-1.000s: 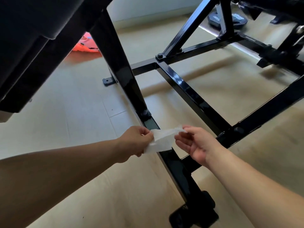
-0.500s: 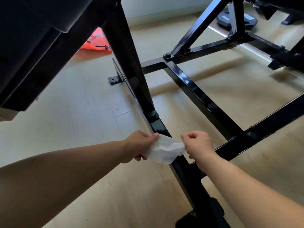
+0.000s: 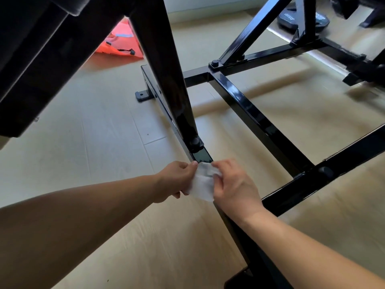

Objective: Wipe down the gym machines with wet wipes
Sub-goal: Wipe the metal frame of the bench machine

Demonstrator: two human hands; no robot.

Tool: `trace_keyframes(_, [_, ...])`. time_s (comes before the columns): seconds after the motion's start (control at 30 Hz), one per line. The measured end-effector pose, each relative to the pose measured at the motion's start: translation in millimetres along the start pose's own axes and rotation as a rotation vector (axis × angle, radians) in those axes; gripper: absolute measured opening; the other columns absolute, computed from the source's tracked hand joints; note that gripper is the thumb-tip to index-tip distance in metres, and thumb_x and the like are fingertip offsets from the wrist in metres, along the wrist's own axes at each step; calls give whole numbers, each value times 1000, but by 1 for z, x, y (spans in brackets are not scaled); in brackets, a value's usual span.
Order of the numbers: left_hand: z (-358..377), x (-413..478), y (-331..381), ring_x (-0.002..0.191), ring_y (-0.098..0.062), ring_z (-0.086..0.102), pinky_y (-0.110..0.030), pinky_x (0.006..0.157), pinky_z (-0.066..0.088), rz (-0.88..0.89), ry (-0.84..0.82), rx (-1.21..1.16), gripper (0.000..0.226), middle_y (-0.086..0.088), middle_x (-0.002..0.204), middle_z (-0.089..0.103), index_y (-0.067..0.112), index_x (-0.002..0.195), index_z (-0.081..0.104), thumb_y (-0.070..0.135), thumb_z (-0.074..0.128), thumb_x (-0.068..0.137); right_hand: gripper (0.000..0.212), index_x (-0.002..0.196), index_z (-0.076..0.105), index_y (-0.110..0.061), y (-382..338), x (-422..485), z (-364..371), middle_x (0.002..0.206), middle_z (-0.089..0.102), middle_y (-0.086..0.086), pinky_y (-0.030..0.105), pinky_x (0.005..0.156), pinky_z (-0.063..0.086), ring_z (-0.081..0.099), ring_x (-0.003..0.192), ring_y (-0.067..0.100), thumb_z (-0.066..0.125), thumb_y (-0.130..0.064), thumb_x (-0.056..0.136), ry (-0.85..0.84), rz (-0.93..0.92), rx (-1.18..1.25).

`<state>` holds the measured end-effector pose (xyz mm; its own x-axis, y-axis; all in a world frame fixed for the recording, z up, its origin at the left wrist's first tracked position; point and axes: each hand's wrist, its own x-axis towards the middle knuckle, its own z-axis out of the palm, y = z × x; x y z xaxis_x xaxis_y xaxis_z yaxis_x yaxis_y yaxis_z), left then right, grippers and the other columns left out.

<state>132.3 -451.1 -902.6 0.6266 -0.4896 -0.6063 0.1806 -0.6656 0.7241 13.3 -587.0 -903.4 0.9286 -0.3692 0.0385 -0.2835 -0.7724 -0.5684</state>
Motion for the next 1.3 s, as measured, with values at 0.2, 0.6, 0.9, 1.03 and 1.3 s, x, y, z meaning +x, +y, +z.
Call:
trace_keyframes(0.2, [0, -5, -6, 87, -18, 72, -28, 68, 57, 26, -108, -132, 36, -10, 98, 74, 10, 108, 66, 44, 67, 97, 11, 102, 75, -21, 14, 15, -4, 92, 73, -7, 27, 79, 54, 69, 92, 16, 65, -21, 98, -50, 360, 286])
trace_keyframes(0.6, [-14, -6, -10, 83, -22, 65, -30, 67, 54, -19, -86, -164, 15, -11, 97, 70, 7, 103, 69, 20, 63, 99, 34, 134, 56, -16, 11, 32, -22, 136, 46, 2, 37, 90, 51, 61, 97, 20, 62, -20, 101, 306, 364, 279])
trace_keyframes(0.9, [-22, -13, -22, 95, -24, 71, -30, 65, 57, -57, 95, 5, 36, -10, 108, 68, 11, 134, 56, 17, 63, 98, 76, 152, -34, -7, -24, 1, 44, 163, -37, 18, 46, 128, 0, -19, 157, 35, 10, -51, 108, -386, 135, -448])
trace_keyframes(1.03, [-25, -22, -29, 95, -26, 72, -27, 61, 57, -55, 112, 78, 41, -10, 108, 69, 12, 137, 54, 15, 59, 96, 81, 160, -23, -13, -31, 49, 35, 172, -12, 14, 52, 110, 39, 28, 151, 40, 14, -60, 106, -377, 243, -299])
trace_keyframes(1.3, [-18, -28, -36, 106, -23, 66, -28, 80, 55, -1, 91, 270, 44, -5, 122, 65, 15, 141, 53, 17, 58, 97, 88, 153, -34, -12, -12, 14, 26, 160, -44, 9, 44, 129, -6, -35, 151, 27, 11, -68, 102, -475, -37, -450])
